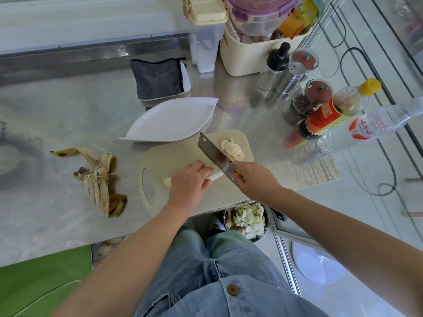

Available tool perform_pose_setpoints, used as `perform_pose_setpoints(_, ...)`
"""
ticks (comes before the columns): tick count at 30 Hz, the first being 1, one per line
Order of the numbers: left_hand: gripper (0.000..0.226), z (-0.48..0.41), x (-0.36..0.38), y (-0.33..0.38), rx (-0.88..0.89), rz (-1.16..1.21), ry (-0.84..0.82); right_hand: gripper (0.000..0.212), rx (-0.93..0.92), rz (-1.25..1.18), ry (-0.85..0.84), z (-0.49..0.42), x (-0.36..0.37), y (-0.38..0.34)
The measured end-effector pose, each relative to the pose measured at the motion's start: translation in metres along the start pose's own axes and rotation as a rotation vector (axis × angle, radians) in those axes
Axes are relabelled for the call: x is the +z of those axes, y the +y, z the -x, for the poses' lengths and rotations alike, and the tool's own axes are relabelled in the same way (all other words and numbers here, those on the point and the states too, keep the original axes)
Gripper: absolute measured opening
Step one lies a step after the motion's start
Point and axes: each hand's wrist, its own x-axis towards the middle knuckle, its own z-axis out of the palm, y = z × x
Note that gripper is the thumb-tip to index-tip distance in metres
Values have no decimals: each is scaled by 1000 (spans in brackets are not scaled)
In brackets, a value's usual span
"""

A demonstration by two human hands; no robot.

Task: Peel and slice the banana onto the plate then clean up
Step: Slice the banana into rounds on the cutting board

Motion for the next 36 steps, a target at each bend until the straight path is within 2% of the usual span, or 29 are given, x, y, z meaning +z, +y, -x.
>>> perform_pose_setpoints(7, 30, 0, 0, 1, -11, 16, 7, 13, 47, -16, -15, -5, 23, -4)
perform_pose_setpoints(15, 32, 0, 0, 0, -3, 5, 2, 15, -15, -7, 41, -2, -4, 0)
perform_pose_setpoints(22, 29, -1, 0, -2, 5, -9, -8, 18, -22, 28, 11, 4, -8, -1)
perform_pose_setpoints(31, 30, -1, 1, 0, 4, 6, -1, 10, 5, 27, -5, -1, 10, -3)
perform_pose_setpoints(36, 30, -1, 1, 0, -5, 9, -3, 16, 26, -7, -3, -10, 23, -3)
